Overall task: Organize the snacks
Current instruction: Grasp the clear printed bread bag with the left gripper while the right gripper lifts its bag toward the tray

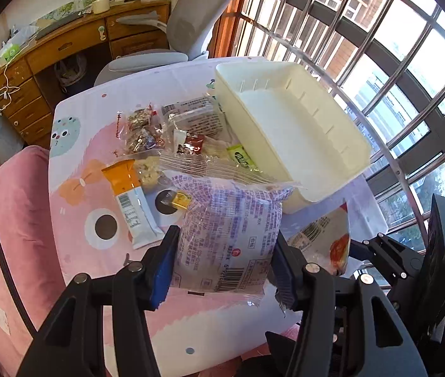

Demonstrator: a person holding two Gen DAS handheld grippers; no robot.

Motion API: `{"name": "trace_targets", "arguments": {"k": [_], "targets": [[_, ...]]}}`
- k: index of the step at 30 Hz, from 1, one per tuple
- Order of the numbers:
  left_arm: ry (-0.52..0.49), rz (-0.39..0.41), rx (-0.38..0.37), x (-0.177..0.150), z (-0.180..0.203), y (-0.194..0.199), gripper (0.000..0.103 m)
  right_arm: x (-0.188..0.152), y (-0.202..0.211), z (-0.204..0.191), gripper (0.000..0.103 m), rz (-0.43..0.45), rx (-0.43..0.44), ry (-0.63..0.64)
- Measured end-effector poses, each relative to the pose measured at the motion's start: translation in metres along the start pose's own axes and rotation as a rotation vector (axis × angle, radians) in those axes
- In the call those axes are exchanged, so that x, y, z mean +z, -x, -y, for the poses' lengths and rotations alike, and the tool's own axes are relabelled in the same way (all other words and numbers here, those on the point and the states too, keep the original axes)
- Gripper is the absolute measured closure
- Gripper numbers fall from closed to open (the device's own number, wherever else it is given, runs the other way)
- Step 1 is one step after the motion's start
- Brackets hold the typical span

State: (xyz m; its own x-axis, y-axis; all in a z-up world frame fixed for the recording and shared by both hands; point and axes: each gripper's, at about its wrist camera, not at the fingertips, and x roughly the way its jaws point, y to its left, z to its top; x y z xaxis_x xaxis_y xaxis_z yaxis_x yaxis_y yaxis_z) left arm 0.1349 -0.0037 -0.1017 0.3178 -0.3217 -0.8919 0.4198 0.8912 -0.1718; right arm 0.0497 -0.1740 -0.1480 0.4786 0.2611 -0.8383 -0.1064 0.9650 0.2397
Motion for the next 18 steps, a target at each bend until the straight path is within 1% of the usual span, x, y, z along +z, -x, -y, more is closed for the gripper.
{"name": "trace_targets", "arguments": {"k": [6,9,11,14,18], "targets": [[0.046,0.045,-0.033,-0.005,0.019,0.005,0.049,-0.002,0.019,0.026,0.034,0.001,-0.014,-0.042],[0.058,0.064,-0.032,-0.003,0.034,0.004,0.049,0.000,0.027,0.043,0.034,0.002,-0.002,-0.051],[0.074,0.071,-0.020,0.001,0.046,0.002,0.049,0.004,0.031,0.053,0.034,-0.001,0.004,-0.041],[0.109,0.100,-0.031,0.009,0.063,-0.001,0.049,0.011,0.039,0.071,0.034,0.002,0.013,-0.009],[0.159,0.125,-0.015,0.022,0.082,-0.007,0.049,0.026,0.048,0.098,0.034,0.005,0.029,0.021]]}}
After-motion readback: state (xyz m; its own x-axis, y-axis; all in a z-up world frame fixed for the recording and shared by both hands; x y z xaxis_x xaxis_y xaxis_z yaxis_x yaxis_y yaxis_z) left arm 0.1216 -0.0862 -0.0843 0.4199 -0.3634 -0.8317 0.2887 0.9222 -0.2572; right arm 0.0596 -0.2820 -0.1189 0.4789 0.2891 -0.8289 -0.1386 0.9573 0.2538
